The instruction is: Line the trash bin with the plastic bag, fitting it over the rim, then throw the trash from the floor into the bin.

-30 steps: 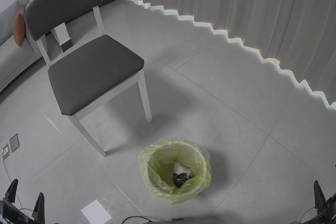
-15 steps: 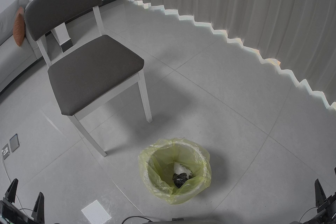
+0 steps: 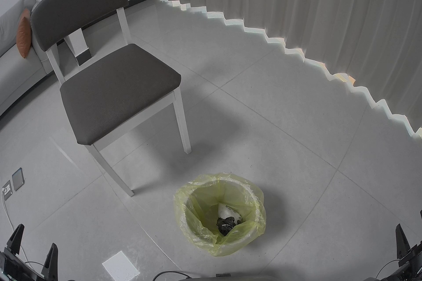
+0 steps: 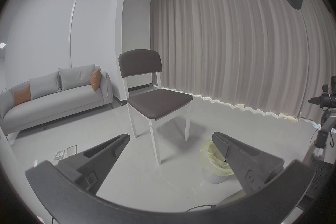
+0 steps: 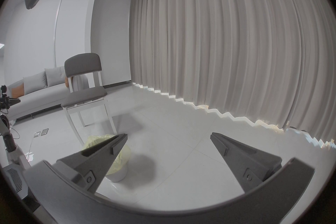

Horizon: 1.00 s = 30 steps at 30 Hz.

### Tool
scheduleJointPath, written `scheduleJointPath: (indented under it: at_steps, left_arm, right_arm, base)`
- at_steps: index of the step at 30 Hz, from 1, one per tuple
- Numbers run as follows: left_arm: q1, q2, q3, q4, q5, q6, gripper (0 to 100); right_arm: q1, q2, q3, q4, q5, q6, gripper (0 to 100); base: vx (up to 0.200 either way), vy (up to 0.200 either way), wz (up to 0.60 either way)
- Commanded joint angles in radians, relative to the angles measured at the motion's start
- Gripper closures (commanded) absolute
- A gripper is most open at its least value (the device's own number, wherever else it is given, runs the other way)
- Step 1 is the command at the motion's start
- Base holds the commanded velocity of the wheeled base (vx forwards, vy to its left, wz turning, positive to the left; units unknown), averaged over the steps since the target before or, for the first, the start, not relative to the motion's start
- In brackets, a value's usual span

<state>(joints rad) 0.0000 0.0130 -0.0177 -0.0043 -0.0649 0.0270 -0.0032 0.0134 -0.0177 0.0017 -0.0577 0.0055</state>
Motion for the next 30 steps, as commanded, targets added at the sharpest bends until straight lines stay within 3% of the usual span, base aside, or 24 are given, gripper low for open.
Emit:
scheduleJointPath:
  at_steps: [1,30]
  left_arm:
    - [0.000,-0.013,0.018,0.001,0.004,-0.007,0]
    - [0.000,-0.013,0.018,-0.002,0.037,-0.041,0]
  right_arm:
    - [0.000,-0.012,0.018,0.001,-0.002,-0.001,0]
    - [0.000,-0.012,0.018,0.001,0.004,-0.007,0]
  base:
    - [0.000,0.000,0.00]
    - [0.000,0.000,0.00]
